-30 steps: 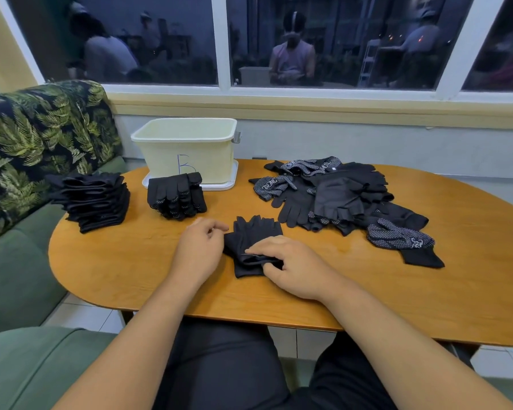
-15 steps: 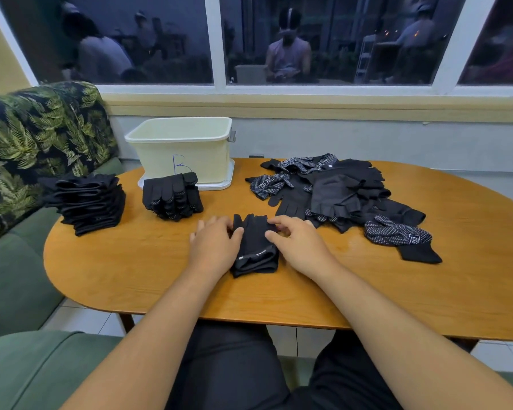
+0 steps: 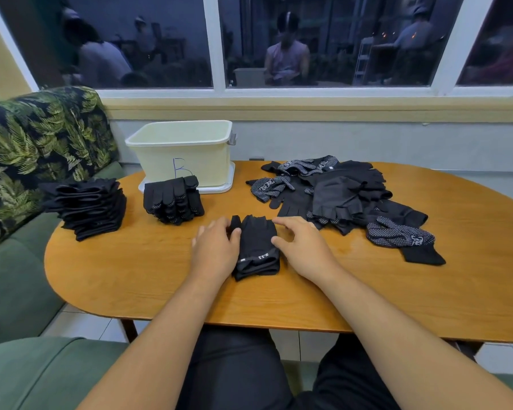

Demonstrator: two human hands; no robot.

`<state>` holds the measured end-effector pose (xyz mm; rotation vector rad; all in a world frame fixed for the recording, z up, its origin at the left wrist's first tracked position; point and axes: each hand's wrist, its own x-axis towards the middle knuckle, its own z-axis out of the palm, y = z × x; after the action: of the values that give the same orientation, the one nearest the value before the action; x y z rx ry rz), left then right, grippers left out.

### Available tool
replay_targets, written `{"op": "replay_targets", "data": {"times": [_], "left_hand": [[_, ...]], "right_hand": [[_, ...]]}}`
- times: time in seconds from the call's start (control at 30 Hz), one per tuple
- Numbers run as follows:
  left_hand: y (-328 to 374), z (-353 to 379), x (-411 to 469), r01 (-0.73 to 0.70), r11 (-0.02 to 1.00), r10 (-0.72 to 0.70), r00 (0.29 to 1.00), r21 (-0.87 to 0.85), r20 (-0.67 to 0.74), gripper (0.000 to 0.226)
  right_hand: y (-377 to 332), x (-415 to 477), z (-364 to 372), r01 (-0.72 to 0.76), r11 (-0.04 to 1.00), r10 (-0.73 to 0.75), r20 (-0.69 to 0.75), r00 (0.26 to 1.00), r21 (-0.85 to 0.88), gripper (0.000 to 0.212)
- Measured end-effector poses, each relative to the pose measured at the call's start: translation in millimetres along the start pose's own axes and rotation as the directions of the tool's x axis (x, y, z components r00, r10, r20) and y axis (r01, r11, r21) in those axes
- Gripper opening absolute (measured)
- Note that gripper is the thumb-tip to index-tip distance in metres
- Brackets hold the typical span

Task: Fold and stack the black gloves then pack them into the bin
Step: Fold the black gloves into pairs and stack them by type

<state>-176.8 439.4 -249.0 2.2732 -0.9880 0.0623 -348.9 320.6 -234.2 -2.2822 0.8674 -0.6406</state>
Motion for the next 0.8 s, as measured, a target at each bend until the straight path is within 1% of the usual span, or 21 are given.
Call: {"op": "replay_targets", "data": {"times": [0.07, 0.1, 0.17, 0.2, 0.27, 0.33, 0.43, 0.47, 0.53, 0.57, 0.6, 0.67, 0.73, 0.77, 0.8], "left_hand": [[1, 0, 0, 0.004, 1.000, -0.004, 1.000, 0.001, 0.010, 0.025], [1, 0, 0, 0.000, 1.000, 0.000, 1.000, -0.002, 0.005, 0.025], [0, 0, 0, -0.008, 1.000, 0.008, 1.000, -0.006, -0.006, 0.025], [0, -1, 0, -0.005, 1.000, 0.005, 1.000, -0.008, -0.003, 0.025], [0, -2, 2, 0.011, 1.000, -0.011, 1.000, -0.013, 0.003, 0.025], [1, -2, 2, 0.033, 0.999, -0.032, 0.999, -0.022, 0.006, 0.025], [0, -3, 2, 0.045, 0.996, -0.045, 0.999, -0.073, -0.003, 0.022], [0, -5, 1, 0.058, 0.989, -0.059, 0.998, -0.139, -0.004, 0.019], [0, -11, -1, 0.108, 0.934, -0.125, 0.992, -0.339, -0.027, 0.013], [-1, -15, -3, 0.118, 0.904, -0.156, 0.986, -0.411, -0.059, 0.012], [-2, -19, -7, 0.114, 0.890, -0.172, 0.981, -0.441, -0.094, 0.012], [-8, -27, -17, 0.090, 0.887, -0.164, 0.978, -0.452, -0.128, 0.011], [-11, -30, -27, 0.096, 0.893, -0.142, 0.987, -0.440, -0.074, 0.008], [-11, -30, -32, 0.111, 0.912, -0.138, 0.990, -0.395, -0.041, 0.009], [-10, -29, -35, 0.113, 0.947, -0.129, 0.991, -0.301, -0.033, 0.015]], "right_hand": [[-3, -1, -5, 0.087, 0.992, -0.084, -0.032, 0.996, 0.094, 0.041], [-7, -2, -7, 0.143, 0.982, -0.142, -0.012, 0.990, 0.126, 0.036], [-16, -3, -10, 0.212, 0.966, -0.228, 0.102, 0.968, 0.145, 0.028], [-22, -4, -10, 0.229, 0.967, -0.245, 0.168, 0.955, 0.107, 0.028], [-27, -4, -1, 0.258, 0.966, -0.246, 0.272, 0.930, -0.009, 0.037], [-26, -7, 12, 0.263, 0.961, -0.222, 0.324, 0.920, -0.090, 0.045], [-24, -8, 22, 0.258, 0.953, -0.199, 0.313, 0.929, -0.161, 0.051], [-23, -8, 23, 0.254, 0.951, -0.192, 0.309, 0.932, -0.177, 0.053], [-22, -8, 24, 0.257, 0.943, -0.186, 0.306, 0.934, -0.211, 0.056], [-22, -7, 24, 0.259, 0.939, -0.184, 0.305, 0.934, -0.226, 0.057], [-22, -7, 24, 0.261, 0.936, -0.183, 0.305, 0.935, -0.236, 0.058], [-23, -6, 25, 0.259, 0.932, -0.176, 0.308, 0.935, -0.255, 0.059], [-23, -6, 27, 0.267, 0.923, -0.179, 0.305, 0.935, -0.276, 0.060], [-23, -6, 28, 0.274, 0.919, -0.185, 0.302, 0.935, -0.285, 0.061], [-23, -6, 28, 0.279, 0.915, -0.190, 0.300, 0.935, -0.292, 0.062]]}}
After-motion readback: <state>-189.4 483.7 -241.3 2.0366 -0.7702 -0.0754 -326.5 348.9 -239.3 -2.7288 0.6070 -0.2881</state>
